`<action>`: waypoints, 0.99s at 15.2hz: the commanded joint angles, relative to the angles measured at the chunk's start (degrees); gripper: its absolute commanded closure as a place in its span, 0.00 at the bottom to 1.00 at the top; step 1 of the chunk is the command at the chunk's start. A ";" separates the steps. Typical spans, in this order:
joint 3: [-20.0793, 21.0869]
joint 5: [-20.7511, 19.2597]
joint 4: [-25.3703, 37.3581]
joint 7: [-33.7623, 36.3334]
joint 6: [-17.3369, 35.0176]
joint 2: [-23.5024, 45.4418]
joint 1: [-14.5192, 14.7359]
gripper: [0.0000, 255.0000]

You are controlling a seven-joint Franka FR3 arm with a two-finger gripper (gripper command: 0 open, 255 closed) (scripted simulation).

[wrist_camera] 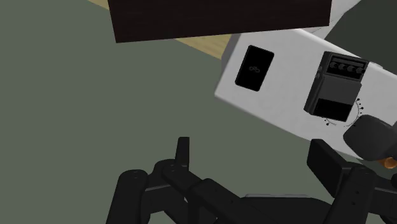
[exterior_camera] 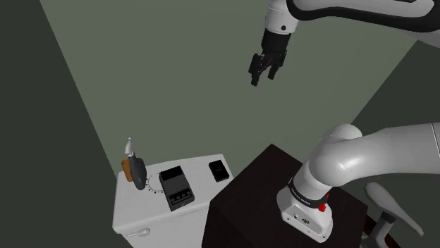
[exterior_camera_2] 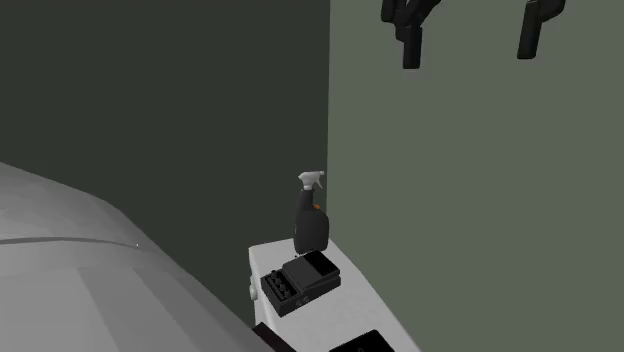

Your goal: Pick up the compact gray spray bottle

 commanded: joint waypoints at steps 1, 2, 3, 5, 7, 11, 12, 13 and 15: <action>0.00 0.00 0.00 0.00 0.00 0.00 0.00 0.00; 1.28 0.82 -0.48 1.78 0.96 0.56 0.23 0.00; 2.57 1.62 -0.87 3.55 1.95 1.21 0.45 0.00; 5.16 3.16 -1.41 7.05 3.99 2.81 0.86 0.00; 7.74 4.56 -1.60 10.54 6.10 4.78 1.22 0.00; 12.84 6.77 -0.97 17.50 10.42 9.80 1.72 0.00; 14.12 7.17 -0.59 19.25 11.50 11.26 1.76 0.00; 15.38 7.50 -0.14 21.00 12.58 12.81 1.78 0.00; 17.88 7.90 1.04 24.56 14.69 16.12 1.74 0.00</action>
